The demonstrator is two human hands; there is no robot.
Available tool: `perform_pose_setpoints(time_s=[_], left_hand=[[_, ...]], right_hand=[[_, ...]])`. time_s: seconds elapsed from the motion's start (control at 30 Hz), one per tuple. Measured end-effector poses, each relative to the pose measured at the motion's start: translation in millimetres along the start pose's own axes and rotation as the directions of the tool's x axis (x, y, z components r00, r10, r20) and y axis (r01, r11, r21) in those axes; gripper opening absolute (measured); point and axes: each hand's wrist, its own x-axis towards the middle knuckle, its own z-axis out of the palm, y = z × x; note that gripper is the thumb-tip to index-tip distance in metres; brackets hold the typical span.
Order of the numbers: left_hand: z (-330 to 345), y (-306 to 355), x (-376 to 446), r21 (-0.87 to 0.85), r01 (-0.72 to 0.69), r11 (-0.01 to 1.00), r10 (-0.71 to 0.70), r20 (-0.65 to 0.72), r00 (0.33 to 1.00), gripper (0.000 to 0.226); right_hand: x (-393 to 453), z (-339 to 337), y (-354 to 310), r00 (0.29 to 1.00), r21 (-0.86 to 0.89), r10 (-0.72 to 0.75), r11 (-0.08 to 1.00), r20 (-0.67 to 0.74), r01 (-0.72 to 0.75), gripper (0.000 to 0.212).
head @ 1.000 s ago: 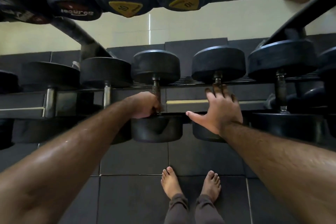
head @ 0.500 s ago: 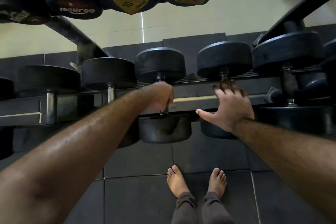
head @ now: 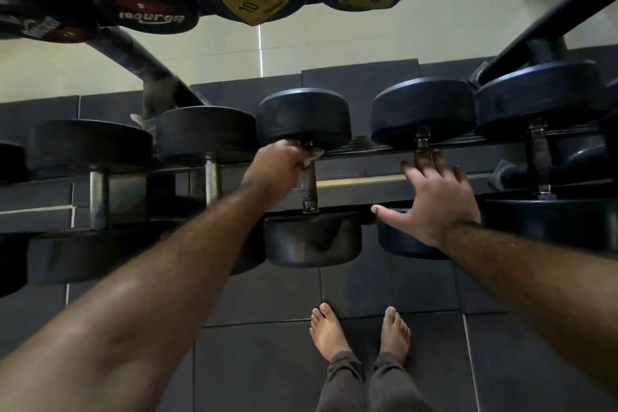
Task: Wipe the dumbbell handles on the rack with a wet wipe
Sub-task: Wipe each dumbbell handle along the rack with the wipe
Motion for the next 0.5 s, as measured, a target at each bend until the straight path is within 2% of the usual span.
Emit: perform_pose_setpoints(time_s=[0.13, 0.17, 0.2, 0.23, 0.27, 0.3, 0.33, 0.37, 0.4, 0.43, 0.47, 0.5], left_hand=[[23.2, -3.9, -4.0, -0.12, 0.042, 0.992, -0.046, -0.034, 0.998, 0.023], [21.5, -8.8, -2.9, -0.148, 0.018, 0.989, -0.014, 0.033, 0.999, 0.019], [17.7, -11.7, -4.5, -0.162, -0.015, 0.987, 0.044, 0.172, 0.984, 0.016], [12.2, -12.0, -8.6, -0.137, -0.059, 0.989, 0.102, 0.335, 0.937, 0.014], [8.7, -13.1, -11.9, -0.122, -0.094, 0.988, 0.138, 0.44, 0.887, 0.015], [7.8, -13.5, -13.2, -0.146, -0.094, 0.985, 0.149, 0.432, 0.89, 0.015], [6.0, -13.5, -11.8, -0.21, -0.049, 0.976, 0.121, 0.345, 0.931, 0.014], [7.0, -14.5, -8.9, -0.254, -0.017, 0.967, 0.064, 0.178, 0.982, 0.012], [9.4, -14.5, -5.8, -0.259, 0.011, 0.966, -0.013, -0.005, 1.0, 0.012], [12.7, -12.1, -3.0, -0.228, 0.051, 0.972, -0.084, -0.137, 0.987, 0.013], [17.5, -8.3, -1.5, -0.202, 0.079, 0.976, -0.12, -0.202, 0.972, 0.016], [25.2, -5.6, -2.4, -0.192, 0.094, 0.977, -0.133, -0.204, 0.97, 0.019]], right_hand=[[0.1, 0.5, -0.3, 1.0, -0.011, -0.007, 1.0, -0.014, 0.006, 0.117], [0.1, 1.1, -0.1, 1.0, -0.013, -0.006, 1.0, -0.014, 0.006, 0.116], [-0.1, 1.7, 0.1, 1.0, -0.012, -0.005, 1.0, -0.015, 0.005, 0.116], [-0.6, 2.0, 0.1, 1.0, -0.01, -0.003, 1.0, -0.018, 0.003, 0.115], [-0.6, 1.6, -0.1, 1.0, -0.009, -0.002, 1.0, -0.023, 0.002, 0.115], [-0.7, 1.2, -0.1, 1.0, -0.008, -0.004, 1.0, -0.027, 0.004, 0.115], [-1.0, 0.6, -0.2, 0.999, -0.01, -0.009, 1.0, -0.031, 0.009, 0.115], [-1.5, 0.2, -0.6, 0.999, -0.009, -0.012, 1.0, -0.035, 0.012, 0.114], [-1.8, -0.3, -1.2, 0.999, -0.008, -0.011, 1.0, -0.04, 0.011, 0.114], [-1.5, -0.2, -1.4, 0.999, -0.005, -0.007, 1.0, -0.043, 0.007, 0.114], [-1.3, 0.0, -1.4, 0.999, -0.004, -0.004, 1.0, -0.044, 0.004, 0.113], [-1.2, 0.1, -1.4, 0.999, -0.002, -0.002, 1.0, -0.045, 0.002, 0.113]])
